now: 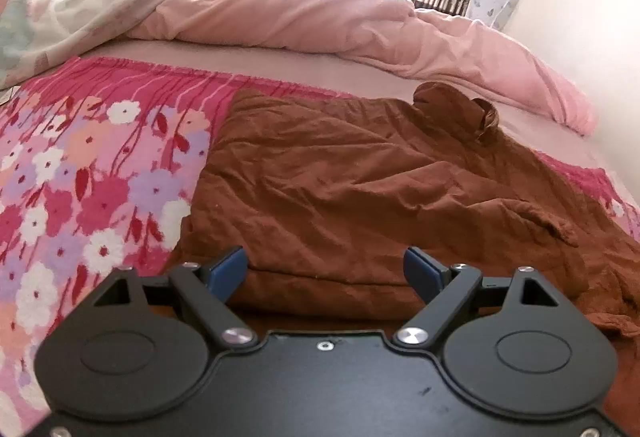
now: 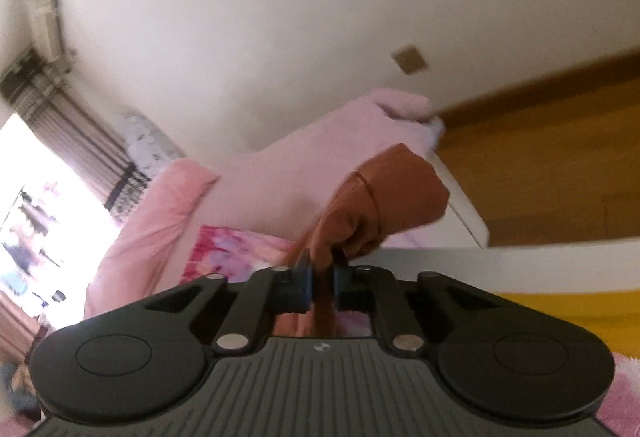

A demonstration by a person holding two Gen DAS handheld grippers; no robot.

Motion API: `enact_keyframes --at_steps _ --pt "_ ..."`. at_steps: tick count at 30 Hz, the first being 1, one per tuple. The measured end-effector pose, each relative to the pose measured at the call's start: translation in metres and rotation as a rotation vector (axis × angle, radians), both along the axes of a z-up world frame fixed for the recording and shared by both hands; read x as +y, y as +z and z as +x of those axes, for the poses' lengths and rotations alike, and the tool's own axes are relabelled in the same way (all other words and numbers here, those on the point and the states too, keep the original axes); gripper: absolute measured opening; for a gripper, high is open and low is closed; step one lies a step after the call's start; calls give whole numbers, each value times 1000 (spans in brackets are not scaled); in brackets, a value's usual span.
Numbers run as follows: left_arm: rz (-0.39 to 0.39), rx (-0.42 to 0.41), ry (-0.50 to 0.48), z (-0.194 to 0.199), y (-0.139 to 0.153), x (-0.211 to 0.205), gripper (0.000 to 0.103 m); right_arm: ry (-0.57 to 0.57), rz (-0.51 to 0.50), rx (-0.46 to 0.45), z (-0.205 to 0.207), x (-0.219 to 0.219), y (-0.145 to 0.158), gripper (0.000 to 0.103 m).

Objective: Fold large clothes
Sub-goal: 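Lift the held sleeve with the right gripper over the jacket body and release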

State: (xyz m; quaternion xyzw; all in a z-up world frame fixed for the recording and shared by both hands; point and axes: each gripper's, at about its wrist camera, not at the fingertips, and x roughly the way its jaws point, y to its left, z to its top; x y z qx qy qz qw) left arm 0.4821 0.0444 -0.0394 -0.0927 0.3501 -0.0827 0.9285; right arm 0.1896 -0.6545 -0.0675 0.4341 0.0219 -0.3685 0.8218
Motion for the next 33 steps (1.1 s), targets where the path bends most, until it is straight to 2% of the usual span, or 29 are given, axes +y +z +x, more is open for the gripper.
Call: enact_keyframes --at_steps 3,6,9,11,13,14,15,17,19,21,24,27,30,31,32,33 --pt "-12 -9 -4 -2 2 3 87 66 -146 1 15 33 40 7" --pt "-29 -5 -6 -4 2 5 87 185 -277 -45 38 83 81 7" --pt "-48 -5 -11 -6 2 8 87 364 -387 -121 70 152 115 7" --pt "-66 -8 -10 -8 2 10 87 483 -448 -153 93 199 128 7" --pt "-97 -4 -13 -9 3 11 87 626 -473 -175 120 251 130 16" --pt "-114 0 -16 -10 3 10 87 700 -458 -177 133 272 127 27" --pt "-133 4 -22 -10 3 9 87 765 -431 -168 146 293 121 49" --pt "-179 14 -46 -9 3 5 87 878 -421 -131 167 336 106 76" --pt "-247 26 -88 -8 4 -2 87 925 -438 -76 177 360 91 73" --pt "-318 33 -132 -4 4 -13 87 935 -375 -67 176 357 79 72" --pt "-402 58 -178 7 -1 -35 86 892 -241 -36 166 321 62 72" --pt "-457 119 -197 27 -12 -63 83 831 -117 5 145 281 42 72" --pt "-479 175 -201 42 -26 -87 81 775 11 28 128 244 16 72" --pt "-476 175 -201 45 -28 -95 76 761 56 27 123 234 7 72" --pt "-471 173 -200 47 -29 -101 57 744 94 25 118 228 -2 72" --pt "-457 173 -204 50 -30 -108 43 729 123 22 116 220 -8 72"
